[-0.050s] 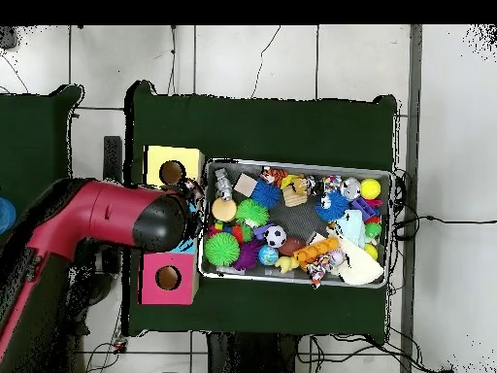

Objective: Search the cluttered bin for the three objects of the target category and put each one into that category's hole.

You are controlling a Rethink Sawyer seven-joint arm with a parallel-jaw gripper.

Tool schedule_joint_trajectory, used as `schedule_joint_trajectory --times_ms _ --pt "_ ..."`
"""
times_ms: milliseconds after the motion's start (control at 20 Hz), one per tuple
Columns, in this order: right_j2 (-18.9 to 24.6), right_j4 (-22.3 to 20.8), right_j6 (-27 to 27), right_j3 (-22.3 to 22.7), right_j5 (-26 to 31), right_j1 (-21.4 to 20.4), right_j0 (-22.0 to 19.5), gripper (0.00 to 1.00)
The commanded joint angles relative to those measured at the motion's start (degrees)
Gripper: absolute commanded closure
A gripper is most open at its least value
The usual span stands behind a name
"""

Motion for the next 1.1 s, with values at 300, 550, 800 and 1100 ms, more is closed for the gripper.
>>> schedule_joint_trajectory --times_ms 300,550,800,1100 --pt "11.1 4.4 -17.5 -1.2 5.3 0.1 -2.7 1.00" --pt "11.5 5.3 -16.7 -0.5 5.7 0.1 -2.2 1.00" --pt "10.9 6.1 -12.6 0.3 5.2 0.8 -0.5 1.00" --pt "11.8 8.1 -12.1 1.3 5.4 1.4 0.1 1.00"
